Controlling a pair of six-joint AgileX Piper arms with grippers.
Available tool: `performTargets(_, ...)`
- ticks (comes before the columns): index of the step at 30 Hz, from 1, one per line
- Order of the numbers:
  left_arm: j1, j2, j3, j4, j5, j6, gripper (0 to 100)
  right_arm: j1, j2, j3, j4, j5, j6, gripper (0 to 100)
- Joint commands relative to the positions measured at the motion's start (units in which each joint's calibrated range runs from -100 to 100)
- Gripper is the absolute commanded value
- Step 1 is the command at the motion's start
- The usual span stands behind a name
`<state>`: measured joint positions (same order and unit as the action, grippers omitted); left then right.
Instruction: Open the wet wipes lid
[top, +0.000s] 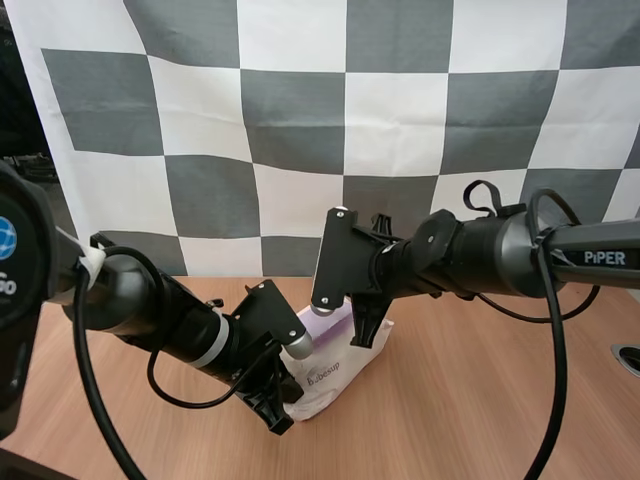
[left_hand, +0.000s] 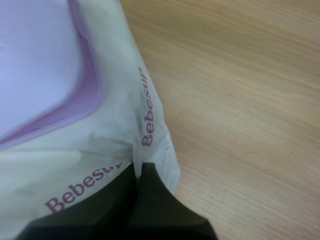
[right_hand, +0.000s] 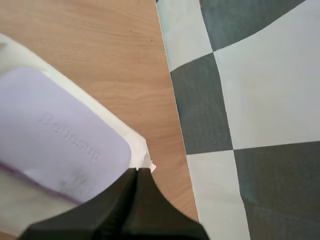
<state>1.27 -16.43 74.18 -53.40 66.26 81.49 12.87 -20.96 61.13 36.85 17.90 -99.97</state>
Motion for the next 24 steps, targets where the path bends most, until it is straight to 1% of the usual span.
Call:
performTargets(1, 0.01, -0.02, -0.06, 0.08, -0.34, 0.03, 0, 0.25, 0.02, 0.11, 0.94, -1.06, -0.03, 0)
performTargets(4, 0.01, -0.02, -0.06, 0.32, -1.72, 0.03, 0, -0.09, 0.02, 0.24, 0.94, -1.69, -0.03, 0)
performTargets(6, 0.01, -0.02, -0.06, 0.58, -2.98, 0.03, 0, -0.84, 0.02, 0.24, -0.33, 1.71, -0.03, 0)
performTargets(8, 0.01, -0.02, -0.06, 0.67, -3.22, 0.03, 0, -1.66, 0.02, 0.24, -5.12, 5.5, -0.03, 0)
performTargets(11, 0.01, -0.02, -0.06, 0.78, -3.18, 0.03, 0, -2.89, -0.8, 0.24, -16.91, 10.36, -0.03, 0)
performTargets(12, 0.01, -0.02, -0.06, 0.78, -3.18, 0.03, 0, -3.14, -1.43, 0.24, -20.51, 14.13, 0.35, 0)
performTargets(13, 0.01, -0.02, -0.06, 0.78, -3.18, 0.03, 0, -3.22, -2.06, 0.24, -23.13, 19.06, 2.59, 0)
performTargets(14, 0.01, -0.02, -0.06, 0.78, -3.18, 0.03, 0, -3.22, -2.34, 0.24, -24.47, 22.94, 3.61, 0)
performTargets(15, 0.01, -0.02, -0.06, 0.72, -3.18, 0.12, 0, -3.22, -2.5, 0.24, -24.8, 27.79, 3.86, 0)
performTargets(18, 0.01, -0.02, -0.06, 0.72, -3.02, 0.11, 0, -3.22, -2.51, 0.37, -24.27, 35.69, 3.86, 0)
performTargets(24, 0.01, -0.02, -0.06, 0.72, -2.5, 0.11, 0, -3.22, -1.44, 2.72, -23.5, 32.91, 3.43, 0)
